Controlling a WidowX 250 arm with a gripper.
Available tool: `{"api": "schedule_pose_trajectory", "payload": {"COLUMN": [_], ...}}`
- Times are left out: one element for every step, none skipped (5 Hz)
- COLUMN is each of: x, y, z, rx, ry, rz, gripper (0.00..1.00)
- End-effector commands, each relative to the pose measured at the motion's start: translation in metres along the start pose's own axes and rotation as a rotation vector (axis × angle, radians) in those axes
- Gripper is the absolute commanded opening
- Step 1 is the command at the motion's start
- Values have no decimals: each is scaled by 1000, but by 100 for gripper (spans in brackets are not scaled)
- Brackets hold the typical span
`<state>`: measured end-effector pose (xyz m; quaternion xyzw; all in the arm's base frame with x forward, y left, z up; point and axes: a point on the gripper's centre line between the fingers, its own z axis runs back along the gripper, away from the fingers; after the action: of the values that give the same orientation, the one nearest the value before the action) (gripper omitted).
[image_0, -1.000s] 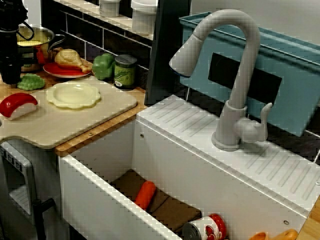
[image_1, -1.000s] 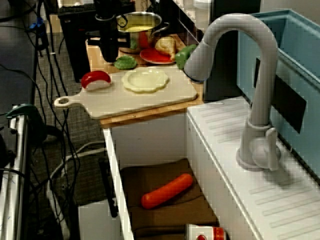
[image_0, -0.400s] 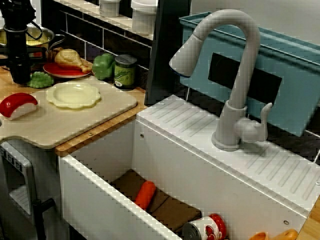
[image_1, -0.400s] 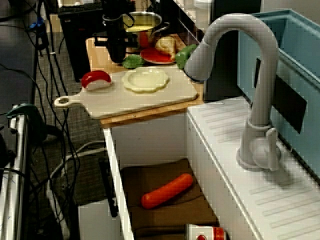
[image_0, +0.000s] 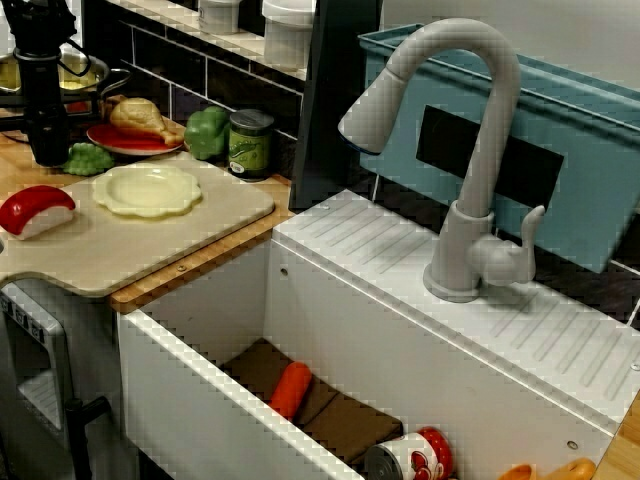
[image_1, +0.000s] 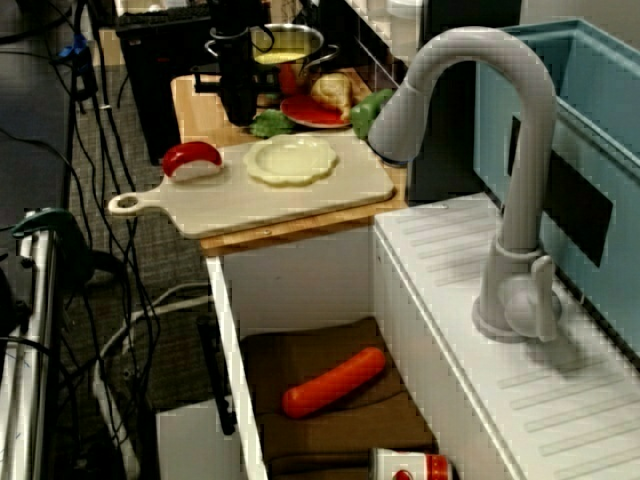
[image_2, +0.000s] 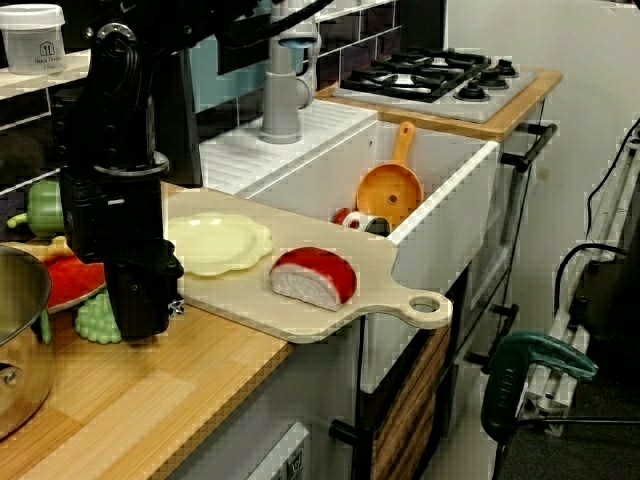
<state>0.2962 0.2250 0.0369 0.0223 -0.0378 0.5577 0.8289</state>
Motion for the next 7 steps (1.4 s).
{"api": "schedule_pose_trajectory", "payload": {"x": [9,6,-3,-13,-22,-29,-32], "y": [8,14,16,15,7,0,1], "z": [29,42,56,65,67,70,71], "rx": [-45,-72,-103,-123,-139,-150,-172], "ry": [-41,-25,-12,-2,-1,-23,-15], "rz": [-18,-33,-69,-131,-239,-354,-454], "gripper": [100,100,100,100,100,100,100]}}
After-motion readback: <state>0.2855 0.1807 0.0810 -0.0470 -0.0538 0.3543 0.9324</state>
